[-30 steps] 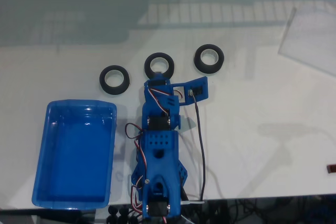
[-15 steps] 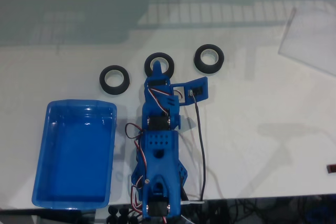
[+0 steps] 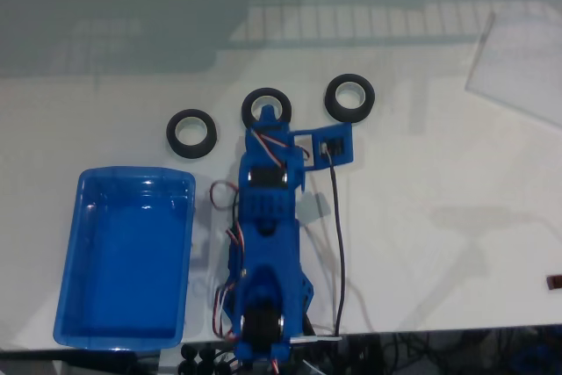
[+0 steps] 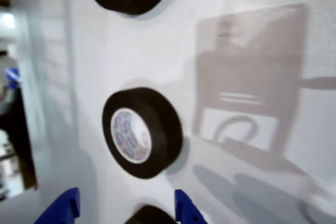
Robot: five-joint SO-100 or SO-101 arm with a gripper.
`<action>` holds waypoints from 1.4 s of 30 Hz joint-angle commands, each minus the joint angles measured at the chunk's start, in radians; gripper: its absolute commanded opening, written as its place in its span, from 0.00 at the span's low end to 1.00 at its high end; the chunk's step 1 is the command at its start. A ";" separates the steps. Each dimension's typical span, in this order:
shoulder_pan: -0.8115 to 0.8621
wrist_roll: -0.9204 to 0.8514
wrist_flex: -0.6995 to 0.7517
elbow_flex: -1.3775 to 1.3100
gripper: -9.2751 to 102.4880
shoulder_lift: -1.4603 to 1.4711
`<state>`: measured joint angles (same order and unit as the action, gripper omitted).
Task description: Grasp all tape and put them in the bin.
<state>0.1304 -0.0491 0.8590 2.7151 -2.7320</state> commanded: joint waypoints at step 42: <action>-0.011 -0.117 -0.012 -0.667 0.08 1.020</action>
<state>0.1028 -0.1641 0.8498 2.0770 -1.6521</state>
